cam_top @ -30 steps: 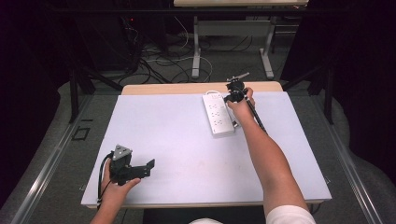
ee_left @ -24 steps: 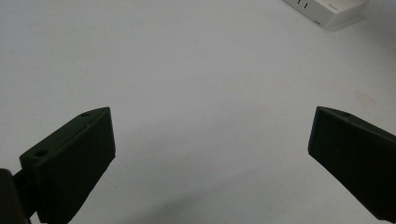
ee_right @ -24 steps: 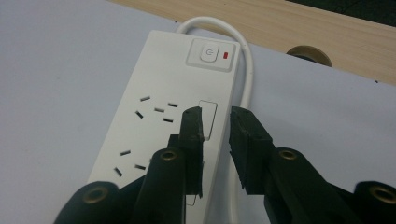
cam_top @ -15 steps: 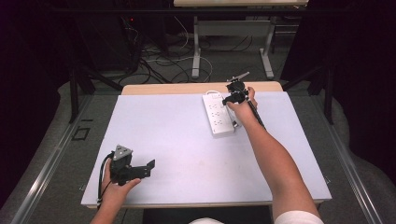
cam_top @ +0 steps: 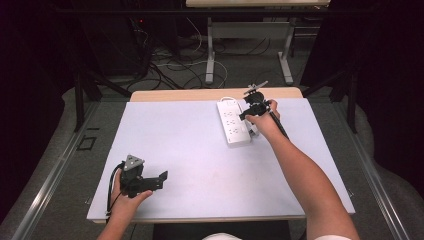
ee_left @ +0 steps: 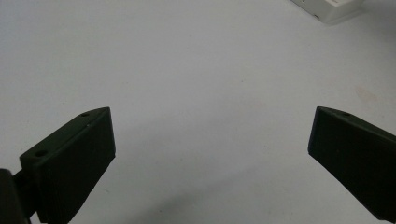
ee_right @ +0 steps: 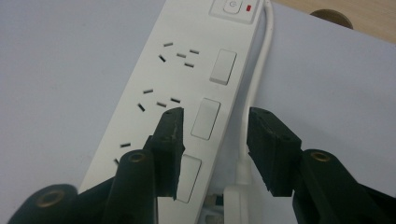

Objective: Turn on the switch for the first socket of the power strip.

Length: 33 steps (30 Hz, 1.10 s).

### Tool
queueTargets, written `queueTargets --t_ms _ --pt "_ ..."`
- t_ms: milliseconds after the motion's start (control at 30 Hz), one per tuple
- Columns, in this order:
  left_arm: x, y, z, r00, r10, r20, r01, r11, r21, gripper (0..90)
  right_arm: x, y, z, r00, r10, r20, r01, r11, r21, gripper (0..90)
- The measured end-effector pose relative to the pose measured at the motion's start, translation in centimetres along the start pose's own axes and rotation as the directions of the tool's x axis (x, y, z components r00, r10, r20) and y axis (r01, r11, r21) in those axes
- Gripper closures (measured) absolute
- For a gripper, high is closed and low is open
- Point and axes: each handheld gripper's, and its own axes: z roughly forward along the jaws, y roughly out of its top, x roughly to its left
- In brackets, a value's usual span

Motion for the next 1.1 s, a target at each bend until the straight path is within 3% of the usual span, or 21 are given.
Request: queueTargets --t_ms 200,367,400,567,667,800,933,967,1100 --pt "0.0 -0.1 0.0 1.0 0.001 -0.006 -0.001 1.0 -0.004 0.6 0.5 -0.8 -0.7 0.9996 0.013 -0.025 -0.013 1.0 0.005 46.2" --pt "-0.1 -0.1 0.0 0.9999 -0.005 -0.011 0.005 0.9998 -0.021 0.6 1.5 -1.7 -0.9 0.9988 -0.031 -0.038 0.031 0.999 0.004 40.6" --pt "0.0 -0.1 0.0 0.9999 -0.005 -0.01 0.005 0.9998 -0.021 0.6 1.5 -1.9 -0.9 0.9977 -0.057 -0.036 0.057 0.998 0.002 40.1" --pt "0.0 -0.1 0.0 0.9999 -0.014 -0.007 0.014 0.9998 -0.014 0.6 2.1 -2.3 -1.0 0.9978 -0.066 -0.01 0.066 0.998 0.015 37.2" --pt "0.0 -0.1 0.0 0.9999 -0.004 -0.014 0.004 0.9998 -0.018 0.6 2.3 -2.5 -1.3 0.9971 -0.074 -0.019 0.075 0.997 0.025 35.9" --pt "0.0 -0.1 -0.1 0.9998 -0.005 -0.02 0.005 0.9998 -0.022 0.6 2.7 -2.8 -1.7 0.9965 -0.083 -0.007 0.083 0.997 0.008 33.2" --pt "0.0 -0.1 -0.4 0.9998 -0.004 -0.022 0.004 0.9998 -0.021 0.6 3.1 -3.4 -2.1 0.9958 -0.086 -0.032 0.086 0.996 -0.009 32.0" --pt "0.0 -0.1 -0.4 0.9997 -0.005 -0.022 0.005 0.9997 -0.026 0.6 3.1 -3.6 -2.3 0.9935 -0.106 -0.04 0.106 0.994 0.007 31.9" --pt "0.0 -0.2 -0.5 0.9997 -0.004 -0.024 0.003 0.9997 -0.026 0.6 3.5 -4.3 -2.7 0.9945 -0.094 -0.046 0.094 0.996 0.003 33.3"
